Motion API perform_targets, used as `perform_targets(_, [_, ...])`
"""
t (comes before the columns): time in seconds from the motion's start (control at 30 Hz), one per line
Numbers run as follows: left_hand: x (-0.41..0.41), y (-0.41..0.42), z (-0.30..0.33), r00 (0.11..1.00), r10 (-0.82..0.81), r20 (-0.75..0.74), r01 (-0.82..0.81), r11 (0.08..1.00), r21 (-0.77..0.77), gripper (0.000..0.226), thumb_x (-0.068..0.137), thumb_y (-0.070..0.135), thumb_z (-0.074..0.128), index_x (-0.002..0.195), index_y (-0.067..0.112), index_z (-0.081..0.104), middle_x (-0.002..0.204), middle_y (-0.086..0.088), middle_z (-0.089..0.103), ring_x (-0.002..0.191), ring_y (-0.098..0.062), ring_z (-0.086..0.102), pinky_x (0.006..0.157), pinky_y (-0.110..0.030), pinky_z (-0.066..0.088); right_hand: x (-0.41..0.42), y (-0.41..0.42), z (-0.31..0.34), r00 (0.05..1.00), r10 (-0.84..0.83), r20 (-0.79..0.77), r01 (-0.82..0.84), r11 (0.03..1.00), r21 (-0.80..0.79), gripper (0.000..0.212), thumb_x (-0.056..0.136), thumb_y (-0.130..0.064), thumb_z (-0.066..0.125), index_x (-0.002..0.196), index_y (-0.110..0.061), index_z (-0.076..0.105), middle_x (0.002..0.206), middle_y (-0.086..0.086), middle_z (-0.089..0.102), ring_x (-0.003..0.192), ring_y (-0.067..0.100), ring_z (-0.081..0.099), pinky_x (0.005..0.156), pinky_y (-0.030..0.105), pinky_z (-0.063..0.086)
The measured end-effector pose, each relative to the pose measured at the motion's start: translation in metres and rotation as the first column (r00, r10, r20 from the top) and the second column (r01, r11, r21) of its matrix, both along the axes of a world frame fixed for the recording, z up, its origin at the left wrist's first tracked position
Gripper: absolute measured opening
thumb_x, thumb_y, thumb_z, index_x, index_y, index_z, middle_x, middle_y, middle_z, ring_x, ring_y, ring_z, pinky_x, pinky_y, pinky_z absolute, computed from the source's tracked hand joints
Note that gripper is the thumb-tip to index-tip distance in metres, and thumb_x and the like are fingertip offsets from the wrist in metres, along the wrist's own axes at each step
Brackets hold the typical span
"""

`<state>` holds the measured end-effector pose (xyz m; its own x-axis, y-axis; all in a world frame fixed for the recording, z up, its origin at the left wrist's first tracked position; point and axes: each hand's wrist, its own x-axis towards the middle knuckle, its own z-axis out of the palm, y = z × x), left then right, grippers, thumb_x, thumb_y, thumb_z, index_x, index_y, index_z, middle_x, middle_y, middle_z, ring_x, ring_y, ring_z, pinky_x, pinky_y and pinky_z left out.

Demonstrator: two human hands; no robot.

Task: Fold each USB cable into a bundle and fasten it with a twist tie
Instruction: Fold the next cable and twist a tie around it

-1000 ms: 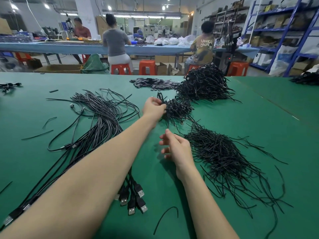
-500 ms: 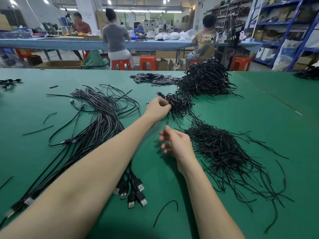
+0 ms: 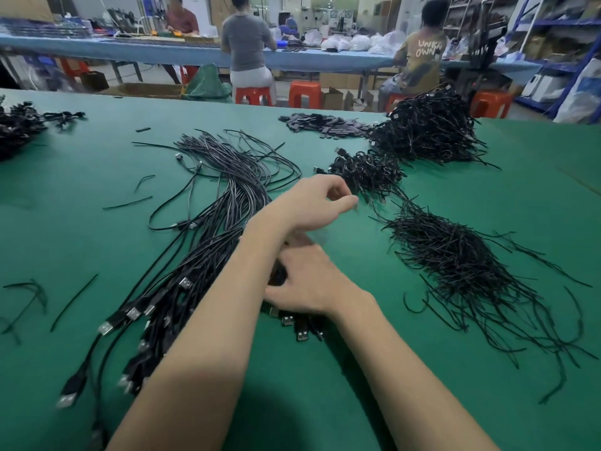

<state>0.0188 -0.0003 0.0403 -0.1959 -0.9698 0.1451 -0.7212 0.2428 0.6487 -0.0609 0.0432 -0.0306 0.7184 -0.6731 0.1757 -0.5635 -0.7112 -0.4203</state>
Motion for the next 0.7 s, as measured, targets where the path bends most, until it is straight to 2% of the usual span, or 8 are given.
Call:
perform_targets(0.03, [0.001,0.001,0.0,1.0,-0.001,0.024,0.001,1.0,0.008,0.024,0.099,0.041,0.055,0.105,0.021,0.066,0.103,0.005,0.07,0.092,-0.011,0.066,0.085,-0.03,0.052,0.008,0.005,-0.003,0.995,0.034,-0.091,-0.039,0.998,-0.051,0.077,0.082,-0.064,0.046,0.153,-0.035,0.039,0.162,0.002,0.032,0.15,0.025,0.023,0.12,0.057,0.024])
perform_targets(0.1, [0.001,0.0,-0.003,0.998,-0.016,0.068,0.013,0.999,0.037,0.026,0.099,0.041,0.054,0.108,0.019,0.065,0.104,0.002,0.071,0.094,-0.015,0.067,0.088,-0.032,0.053,0.017,0.011,-0.008,0.982,0.085,-0.17,-0.103,0.99,-0.097,0.075,0.091,-0.056,0.053,0.158,-0.048,0.02,0.169,-0.002,0.014,0.156,0.023,0.002,0.119,0.07,0.005])
perform_targets(0.2, [0.005,-0.004,-0.009,0.988,-0.021,0.154,0.013,0.999,0.053,0.026,0.1,0.04,0.053,0.109,0.019,0.065,0.108,0.001,0.07,0.097,-0.016,0.065,0.087,-0.029,0.049,0.022,0.014,-0.009,0.953,0.133,-0.274,-0.181,0.971,-0.157,0.073,0.097,-0.052,0.048,0.158,-0.052,0.006,0.172,0.0,0.0,0.157,0.024,-0.011,0.115,0.075,0.0])
perform_targets(0.4, [0.015,-0.007,-0.009,0.991,0.008,0.137,-0.014,0.999,0.048,0.024,0.099,0.041,0.053,0.106,0.02,0.064,0.105,0.002,0.071,0.095,-0.016,0.066,0.085,-0.032,0.053,0.031,0.007,-0.012,0.958,0.109,-0.264,-0.137,0.986,-0.092,0.065,0.099,-0.052,0.042,0.155,-0.056,0.01,0.171,-0.003,0.008,0.157,0.022,-0.008,0.116,0.074,-0.003])
perform_targets(0.53, [0.012,-0.007,-0.012,0.99,0.01,0.142,-0.016,0.999,0.037,0.023,0.099,0.04,0.053,0.105,0.021,0.064,0.105,0.002,0.071,0.095,-0.015,0.066,0.087,-0.032,0.052,0.035,-0.006,-0.012,0.964,0.123,-0.237,-0.145,0.986,-0.081,0.062,0.099,-0.052,0.042,0.155,-0.054,0.016,0.17,-0.009,0.011,0.157,0.02,-0.002,0.119,0.068,0.002])
perform_targets(0.63, [0.01,-0.006,-0.015,0.992,0.021,0.125,-0.024,0.999,0.023,0.021,0.099,0.041,0.054,0.103,0.023,0.064,0.102,0.004,0.071,0.093,-0.013,0.065,0.071,-0.02,0.053,0.034,-0.021,-0.012,0.974,0.122,-0.189,-0.149,0.98,-0.133,0.061,0.099,-0.049,0.045,0.156,-0.046,0.025,0.169,-0.008,0.018,0.157,0.018,0.009,0.124,0.053,0.01])
perform_targets(0.67, [0.011,-0.006,-0.016,0.993,0.027,0.116,-0.029,0.999,0.023,0.02,0.098,0.041,0.055,0.101,0.024,0.064,0.101,0.005,0.071,0.092,-0.012,0.065,0.064,-0.016,0.05,0.035,-0.028,-0.011,0.977,0.128,-0.173,-0.148,0.983,-0.112,0.06,0.1,-0.045,0.047,0.157,-0.042,0.028,0.168,-0.007,0.021,0.156,0.018,0.014,0.125,0.047,0.014])
perform_targets(0.7, [0.011,-0.005,-0.017,0.994,0.031,0.108,-0.034,0.999,0.026,0.018,0.098,0.041,0.055,0.1,0.025,0.064,0.1,0.005,0.071,0.091,-0.011,0.066,0.065,-0.017,0.051,0.037,-0.034,-0.01,0.977,0.13,-0.167,-0.142,0.988,-0.063,0.059,0.101,-0.042,0.047,0.158,-0.037,0.03,0.168,-0.006,0.023,0.155,0.018,0.017,0.125,0.043,0.017])
